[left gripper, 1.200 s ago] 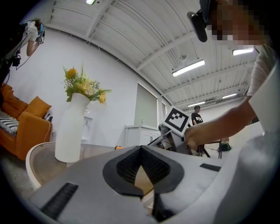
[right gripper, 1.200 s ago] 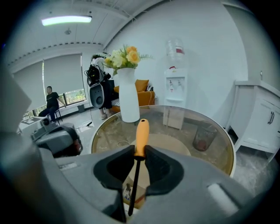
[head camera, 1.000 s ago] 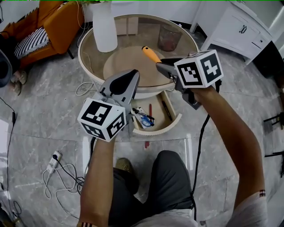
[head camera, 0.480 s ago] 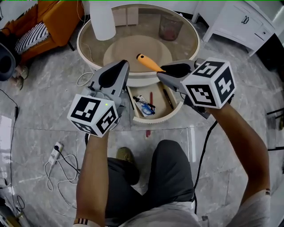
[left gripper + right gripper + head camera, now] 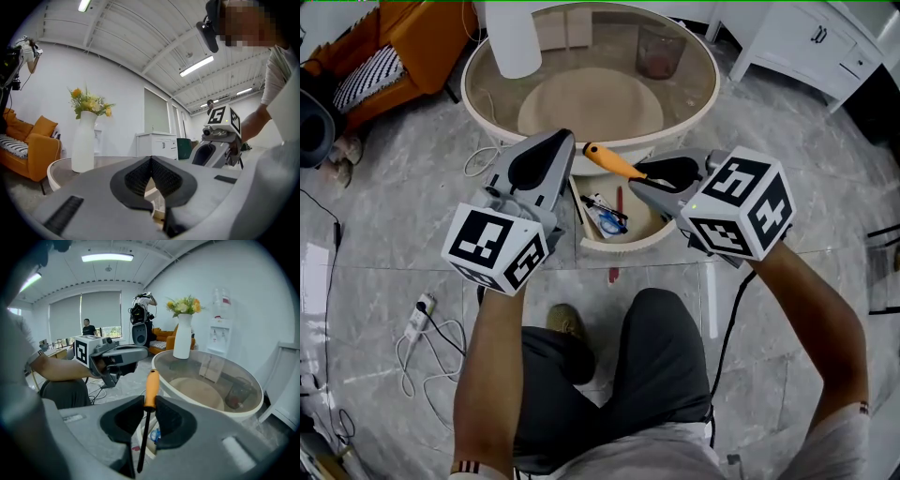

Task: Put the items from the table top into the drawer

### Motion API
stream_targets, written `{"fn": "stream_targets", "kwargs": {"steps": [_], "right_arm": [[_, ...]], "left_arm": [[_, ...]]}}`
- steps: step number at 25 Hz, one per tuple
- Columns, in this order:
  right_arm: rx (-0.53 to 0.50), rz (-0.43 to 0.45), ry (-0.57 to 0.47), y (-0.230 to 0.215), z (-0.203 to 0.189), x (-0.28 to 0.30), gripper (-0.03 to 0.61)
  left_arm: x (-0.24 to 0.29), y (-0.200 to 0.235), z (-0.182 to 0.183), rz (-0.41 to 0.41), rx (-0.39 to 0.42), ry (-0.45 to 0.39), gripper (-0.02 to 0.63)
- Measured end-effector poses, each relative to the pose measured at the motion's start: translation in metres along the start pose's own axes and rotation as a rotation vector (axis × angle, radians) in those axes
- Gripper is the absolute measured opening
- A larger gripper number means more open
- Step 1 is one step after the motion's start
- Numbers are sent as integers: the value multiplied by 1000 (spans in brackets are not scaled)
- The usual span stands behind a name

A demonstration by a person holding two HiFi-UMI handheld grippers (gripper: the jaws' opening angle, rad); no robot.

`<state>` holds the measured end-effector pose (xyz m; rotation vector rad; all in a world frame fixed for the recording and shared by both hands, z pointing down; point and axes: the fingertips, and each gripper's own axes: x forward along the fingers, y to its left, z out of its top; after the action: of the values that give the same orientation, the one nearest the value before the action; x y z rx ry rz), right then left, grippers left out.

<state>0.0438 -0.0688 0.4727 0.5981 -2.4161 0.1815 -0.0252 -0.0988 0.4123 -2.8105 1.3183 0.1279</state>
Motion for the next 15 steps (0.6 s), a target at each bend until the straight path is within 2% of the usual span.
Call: {"fn": "stream_targets", "kwargs": {"steps": [5, 9, 12, 15], "right_arm": [[7, 22, 38, 12, -29, 13, 75], [12, 14, 77, 14, -56, 33, 75], [4, -2, 108, 12, -76, 51, 75], [10, -27, 125, 7, -93, 68, 75]], "left_arm": [[-8, -23, -2, -53, 35, 0, 0], [-11, -38, -17, -114, 39, 11, 0], [-14, -35, -20, -118, -2, -15, 0], [-16, -28, -18, -112, 2, -38, 0]]}}
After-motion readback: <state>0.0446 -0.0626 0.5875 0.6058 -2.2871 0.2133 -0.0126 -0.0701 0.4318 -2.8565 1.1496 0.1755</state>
